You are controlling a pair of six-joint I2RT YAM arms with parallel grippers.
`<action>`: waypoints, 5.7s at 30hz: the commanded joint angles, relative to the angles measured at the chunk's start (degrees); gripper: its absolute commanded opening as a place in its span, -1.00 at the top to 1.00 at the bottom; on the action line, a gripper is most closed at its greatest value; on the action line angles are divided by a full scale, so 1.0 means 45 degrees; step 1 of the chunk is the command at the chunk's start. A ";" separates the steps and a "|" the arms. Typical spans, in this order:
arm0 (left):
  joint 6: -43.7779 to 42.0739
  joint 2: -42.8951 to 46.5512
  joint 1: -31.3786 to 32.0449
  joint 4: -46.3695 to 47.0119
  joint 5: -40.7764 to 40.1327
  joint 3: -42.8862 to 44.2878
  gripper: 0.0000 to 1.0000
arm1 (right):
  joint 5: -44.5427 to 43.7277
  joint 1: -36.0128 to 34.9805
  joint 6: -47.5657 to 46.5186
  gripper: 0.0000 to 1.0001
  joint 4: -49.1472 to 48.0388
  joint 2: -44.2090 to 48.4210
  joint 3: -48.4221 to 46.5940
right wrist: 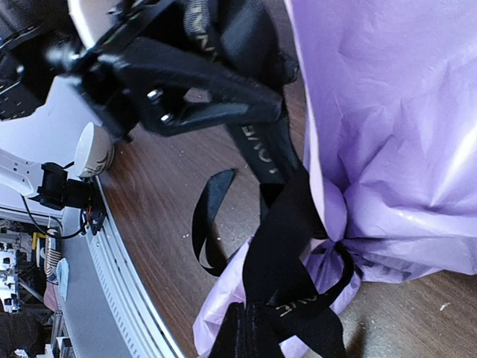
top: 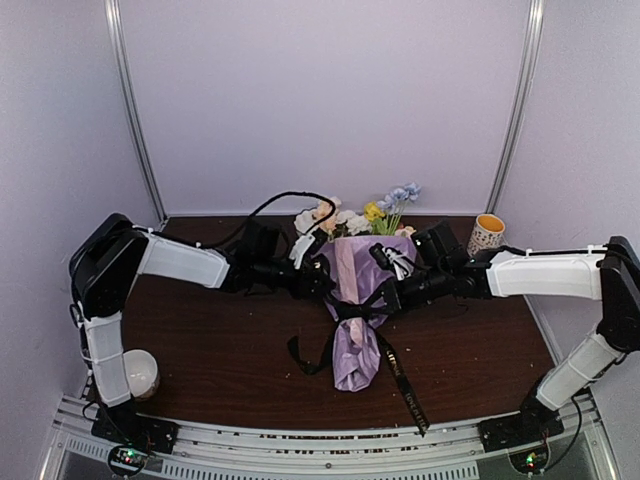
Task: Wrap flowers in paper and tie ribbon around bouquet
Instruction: Cross the half-tied ribbon over the folded bouquet, then tie the half-tied ribbon around the folded bouquet.
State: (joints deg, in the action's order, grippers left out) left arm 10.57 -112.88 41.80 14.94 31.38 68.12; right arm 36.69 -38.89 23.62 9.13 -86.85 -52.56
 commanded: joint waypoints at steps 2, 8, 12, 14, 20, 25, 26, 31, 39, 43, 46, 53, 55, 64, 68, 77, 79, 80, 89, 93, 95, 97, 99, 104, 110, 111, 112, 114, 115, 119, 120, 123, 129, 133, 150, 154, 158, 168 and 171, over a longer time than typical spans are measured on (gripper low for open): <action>0.3319 0.0321 -0.1103 0.2337 0.0798 -0.1564 -0.18 | 0.0226 -0.0186 0.0479 1.00 -0.0977 0.0139 0.0122; 0.2782 0.2098 -0.1125 0.4023 -0.0159 -0.3583 -0.55 | 0.0100 -0.0185 0.0221 1.00 -0.0694 0.0067 0.0020; -0.0636 0.3610 -0.0973 0.4810 -0.0919 -0.4714 -0.34 | 0.0002 -0.0185 -0.0031 1.00 -0.0359 0.0061 -0.0184; -0.3145 0.3989 -0.0610 0.3735 -0.0965 -0.4386 -0.32 | -0.0059 -0.0185 -0.0105 1.00 -0.0240 0.0061 -0.0224; -0.6071 0.4463 -0.0539 0.1251 -0.0775 -0.3640 -0.48 | -0.0115 -0.0175 -0.0187 1.00 0.0085 -0.0111 -0.0380; -0.6274 0.4905 -0.0600 0.1284 -0.0712 -0.3986 -0.57 | -0.0099 -0.0165 -0.0146 1.00 -0.0050 -0.0201 -0.0405; -0.6570 0.4825 -0.0474 0.0930 -0.0181 -0.3826 -0.58 | -0.0088 -0.0165 -0.0143 1.00 -0.0072 -0.0225 -0.0415; -0.9380 0.3125 0.1102 -0.2316 -0.0302 -0.1572 -0.55 | -0.0120 -0.0146 -0.0209 1.00 0.0026 -0.0426 -0.0599; -1.0336 0.0672 0.1307 -0.3720 0.0344 0.1063 -0.38 | -0.0262 -0.0092 -0.0101 1.00 -0.0095 -0.0459 -0.0540; -1.0441 0.0094 0.1369 -0.3660 -0.0040 0.1366 -0.06 | -0.0176 -0.0088 0.0178 1.00 -0.0493 -0.0371 -0.0399; -1.0437 -0.0177 0.1424 -0.3417 -0.0844 0.1611 0.11 | -0.0054 -0.0087 0.0221 1.00 -0.0547 -0.0479 -0.0418; -0.9851 -0.0401 0.1602 -0.2661 -0.0985 0.1444 0.13 | 0.0041 -0.0090 0.0408 1.00 -0.0746 -0.0549 -0.0357; -0.9913 -0.0463 0.1685 -0.2679 -0.1112 0.1478 0.14 | 0.0077 -0.0087 0.0490 1.00 -0.0841 -0.0551 -0.0322; -0.9317 -0.0989 0.1775 -0.2569 -0.2060 0.2162 0.30 | 0.0312 -0.0087 0.0592 1.00 -0.1024 -0.0378 -0.0168; -0.8741 -0.0840 0.1765 -0.2017 -0.2015 0.2051 0.77 | 0.0333 -0.0088 0.0669 1.00 -0.1120 -0.0286 0.0029; -0.8215 -0.0503 0.1765 -0.1959 -0.2048 0.1744 1.00 | 0.0157 0.0680 -0.0537 0.40 0.0648 0.0680 -0.0446; -0.8181 -0.0516 0.1765 -0.1921 -0.2115 0.1740 1.00 | 0.0036 0.1038 -0.0836 0.32 0.1102 0.0729 -0.0848; -0.8156 -0.0511 0.1765 -0.1888 -0.2142 0.1738 1.00 | 0.0014 0.1130 -0.0893 0.31 0.1210 0.0653 -0.1022; -0.8159 -0.0428 0.1766 -0.1895 -0.2130 0.1604 1.00 | -0.0410 0.1443 -0.1063 0.39 0.1841 -0.0819 -0.2337; -0.8206 -0.0400 0.1765 -0.1915 -0.2104 0.1618 1.00 | -0.0608 0.1728 -0.1126 0.45 0.1808 -0.0931 -0.2510; -0.8156 -0.0368 0.1763 -0.1855 -0.2115 0.1587 1.00 | -0.0656 0.1729 -0.1414 0.62 0.2230 -0.1517 -0.2706; -0.8114 -0.0364 0.1770 -0.1744 -0.2073 0.1517 1.00 | -0.0340 0.1700 -0.1514 0.65 0.2294 -0.2066 -0.2748; -0.8093 -0.0357 0.1767 -0.1702 -0.2082 0.1437 1.00 | -0.0060 0.1680 -0.1565 0.68 0.2143 -0.2448 -0.2692; -0.8089 -0.0334 0.1765 -0.1717 -0.2051 0.1456 1.00 | 0.0705 0.1456 -0.1869 0.71 0.1706 -0.2951 -0.2772; -0.8085 -0.0373 0.1765 -0.1738 -0.2071 0.1464 1.00 | 0.1373 0.1138 -0.2147 0.62 0.1393 -0.2947 -0.2533; -0.8085 -0.0383 0.1765 -0.1767 -0.2087 0.1479 1.00 | 0.1302 0.1108 -0.2170 0.58 0.1461 -0.2990 -0.2529; -0.8073 -0.0394 0.1765 -0.1771 -0.2082 0.1493 1.00 | 0.1262 0.1088 -0.2166 0.57 0.1492 -0.3050 -0.2529; -0.8085 -0.0403 0.1765 -0.1813 -0.2068 0.1520 1.00 | 0.1249 0.1049 -0.2100 0.53 0.1414 -0.3119 -0.2487; -0.8062 -0.0431 0.1765 -0.1820 -0.2089 0.1540 1.00 | 0.1250 0.1014 -0.2045 0.51 0.1320 -0.3139 -0.2440; -0.8070 -0.0446 0.1775 -0.1857 -0.2077 0.1581 1.00 | 0.1281 0.0949 -0.1893 0.47 0.1118 -0.3158 -0.2378; -0.8071 -0.0443 0.1767 -0.1869 -0.2071 0.1582 1.00 | 0.1266 0.0928 -0.1872 0.47 0.1119 -0.3166 -0.2390; -0.8071 -0.0451 0.1765 -0.1843 -0.2102 0.1582 1.00 | 0.1187 0.0882 -0.1761 0.46 0.1034 -0.3260 -0.2430; -0.8068 -0.0447 0.1765 -0.1934 -0.2117 0.1606 1.00 | 0.0585 0.0811 -0.1798 0.83 0.1230 -0.3271 -0.2576; -0.8046 -0.0400 0.1766 -0.2032 -0.2179 0.1616 1.00 | 0.0193 0.0823 -0.1891 1.00 0.1590 -0.2973 -0.2644; -0.8725 0.1226 0.1256 -0.5021 -0.1239 0.2103 -0.13 | -0.0590 0.0906 -0.1400 1.00 0.1406 -0.2167 -0.2278; -0.9392 0.1678 0.0642 -0.6574 -0.1259 0.1886 -0.19 | -0.0573 0.0891 -0.1277 1.00 0.1341 -0.2213 -0.2269; -0.9735 0.1506 -0.0094 -0.7775 -0.1959 0.1676 -0.41 | -0.0514 0.0889 -0.1206 1.00 0.1245 -0.2191 -0.2210; -0.9237 -0.0330 -0.0246 -0.7751 -0.1648 0.2254 -0.63 | -0.0651 0.0883 -0.0879 1.00 0.0972 -0.2040 -0.2063; -0.9158 -0.0410 -0.0246 -0.7329 -0.1506 0.2075 -0.63 | -0.0691 0.0879 -0.0854 1.00 0.0966 -0.1983 -0.2017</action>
State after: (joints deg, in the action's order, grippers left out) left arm -32.10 -114.15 40.60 -20.27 23.38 76.53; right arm 35.05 -35.00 18.92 14.92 -97.91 -62.24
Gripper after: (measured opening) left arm 0.813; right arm 0.008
